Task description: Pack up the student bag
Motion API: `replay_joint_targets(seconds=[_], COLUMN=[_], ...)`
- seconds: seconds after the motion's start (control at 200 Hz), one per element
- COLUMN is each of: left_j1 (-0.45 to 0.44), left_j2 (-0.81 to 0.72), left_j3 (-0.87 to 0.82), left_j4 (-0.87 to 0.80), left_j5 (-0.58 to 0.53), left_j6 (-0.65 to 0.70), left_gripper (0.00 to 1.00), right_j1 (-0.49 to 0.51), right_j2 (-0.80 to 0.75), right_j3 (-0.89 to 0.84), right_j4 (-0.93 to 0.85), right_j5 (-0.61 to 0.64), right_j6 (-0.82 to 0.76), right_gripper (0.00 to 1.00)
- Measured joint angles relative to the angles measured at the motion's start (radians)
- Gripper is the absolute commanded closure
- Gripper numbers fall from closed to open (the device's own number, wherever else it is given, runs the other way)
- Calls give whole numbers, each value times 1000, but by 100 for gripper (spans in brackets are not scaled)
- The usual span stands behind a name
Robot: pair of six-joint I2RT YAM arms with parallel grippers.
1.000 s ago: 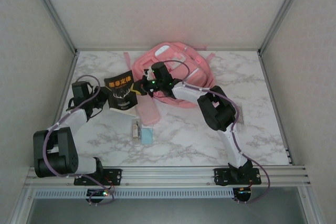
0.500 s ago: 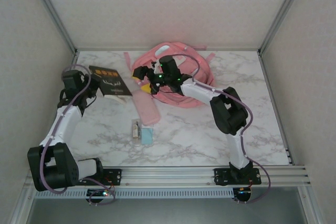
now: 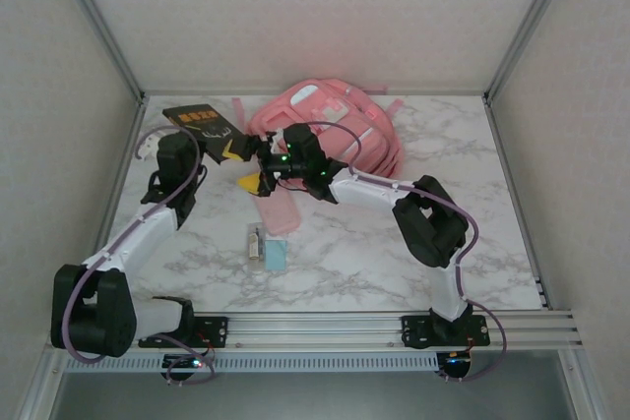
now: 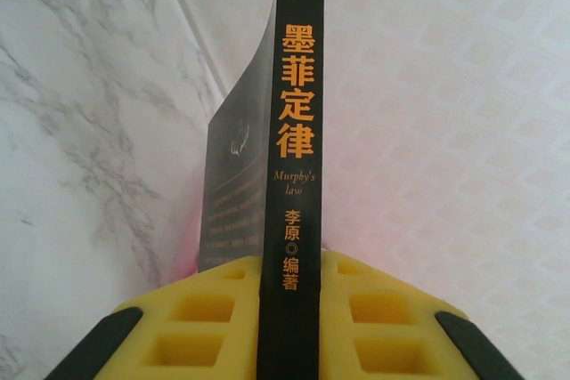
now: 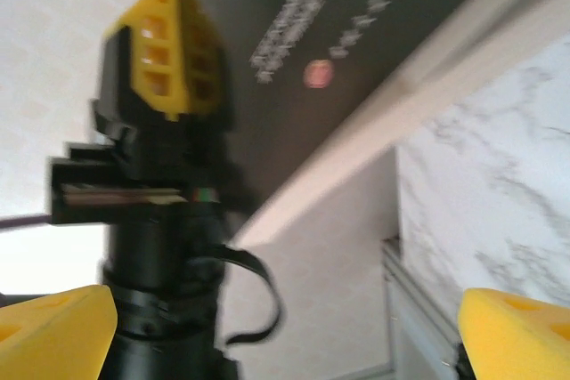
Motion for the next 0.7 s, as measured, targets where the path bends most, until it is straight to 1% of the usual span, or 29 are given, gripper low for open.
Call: replay_joint_targets(seconds=[0.13, 0.245, 0.285, 0.345, 0.375, 0.455, 0.511, 0.586, 0.636, 0.701], left_j1=[-55, -83, -92, -103, -109, -120, -124, -126, -125, -126], left_j2=[6, 6, 6, 5, 3, -3, -10, -25, -32, -39], left_j3=[-27, -36, -42, -48, -53, -62, -68, -77, -84, -85], left_j4=[66, 104, 117, 129, 137, 138, 138, 130, 121, 124], left_j5=[-59, -82, -85, -93, -96, -100, -100, -116, -131, -133], left_j6=[-16, -35, -42, -47, -50, -55, -60, -61, -73, -79], left_gripper=[100, 100, 100, 100, 100, 100, 100, 100, 100, 100], right_j1=[-8, -10, -10, -10, -10, -10, -12, -17, -24, -28], right_j2=[18, 55, 68, 85, 92, 98, 98, 98, 97, 97], right_j3=[-11, -8, -8, -8, -9, -25, -38, -48, -48, -48], right_j4=[119, 167, 176, 190, 195, 220, 241, 266, 293, 307], right_j5=[55, 81, 87, 95, 101, 122, 140, 146, 145, 136], right_j6=[96, 145, 162, 185, 195, 212, 230, 241, 243, 240], right_gripper=[1, 2, 4, 9, 15, 37, 64, 90, 100, 100])
